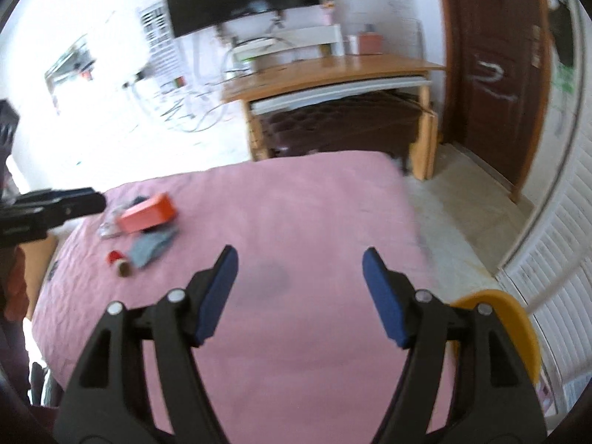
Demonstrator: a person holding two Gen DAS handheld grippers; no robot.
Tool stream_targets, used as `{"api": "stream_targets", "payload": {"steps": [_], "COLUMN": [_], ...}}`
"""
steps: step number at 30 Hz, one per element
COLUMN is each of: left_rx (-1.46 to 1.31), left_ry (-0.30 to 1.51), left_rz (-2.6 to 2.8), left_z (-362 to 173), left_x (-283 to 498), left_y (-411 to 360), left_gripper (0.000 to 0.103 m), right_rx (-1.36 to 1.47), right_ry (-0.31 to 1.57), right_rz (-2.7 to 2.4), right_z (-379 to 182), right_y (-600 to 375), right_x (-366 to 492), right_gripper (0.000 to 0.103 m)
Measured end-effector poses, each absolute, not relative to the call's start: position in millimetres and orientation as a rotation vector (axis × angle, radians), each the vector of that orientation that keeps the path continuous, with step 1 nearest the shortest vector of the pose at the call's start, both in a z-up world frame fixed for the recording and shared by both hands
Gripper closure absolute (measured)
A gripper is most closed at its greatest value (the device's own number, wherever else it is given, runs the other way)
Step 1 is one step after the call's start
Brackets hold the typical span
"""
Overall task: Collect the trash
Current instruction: 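Move both open tools back over the table, then grasp the white printed snack bag with the left tool while the right tool grasps the red-and-white tube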
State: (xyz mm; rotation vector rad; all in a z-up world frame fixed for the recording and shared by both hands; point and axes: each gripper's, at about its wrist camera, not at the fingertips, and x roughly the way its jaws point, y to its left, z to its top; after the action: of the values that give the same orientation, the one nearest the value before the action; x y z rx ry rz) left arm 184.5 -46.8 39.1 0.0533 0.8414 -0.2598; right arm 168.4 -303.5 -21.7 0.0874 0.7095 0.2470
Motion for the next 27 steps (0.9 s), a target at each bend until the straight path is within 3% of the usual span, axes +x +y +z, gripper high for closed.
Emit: {"api": "stream_targets", "payload": {"steps": [13, 27], "left_rx": [0.033, 0.168], "left_ry": [0.907, 0.932], "left_rz": [-0.169, -0.278], "left_z": [5.4, -34.9], "left_x": [200.1, 236.5], "left_y": [48.5, 58.0], "left_gripper": [0.043, 0.043], "right_rx": [-0.072, -0.199], "right_ry": [0.766, 0.831], "right_rz": [0.441, 0.551], "right_z": [-22.8, -37.5], "right_y": [-183.8, -102.3], "right_x": [167.2, 181.7], "right_gripper": [0.035, 0.035]}}
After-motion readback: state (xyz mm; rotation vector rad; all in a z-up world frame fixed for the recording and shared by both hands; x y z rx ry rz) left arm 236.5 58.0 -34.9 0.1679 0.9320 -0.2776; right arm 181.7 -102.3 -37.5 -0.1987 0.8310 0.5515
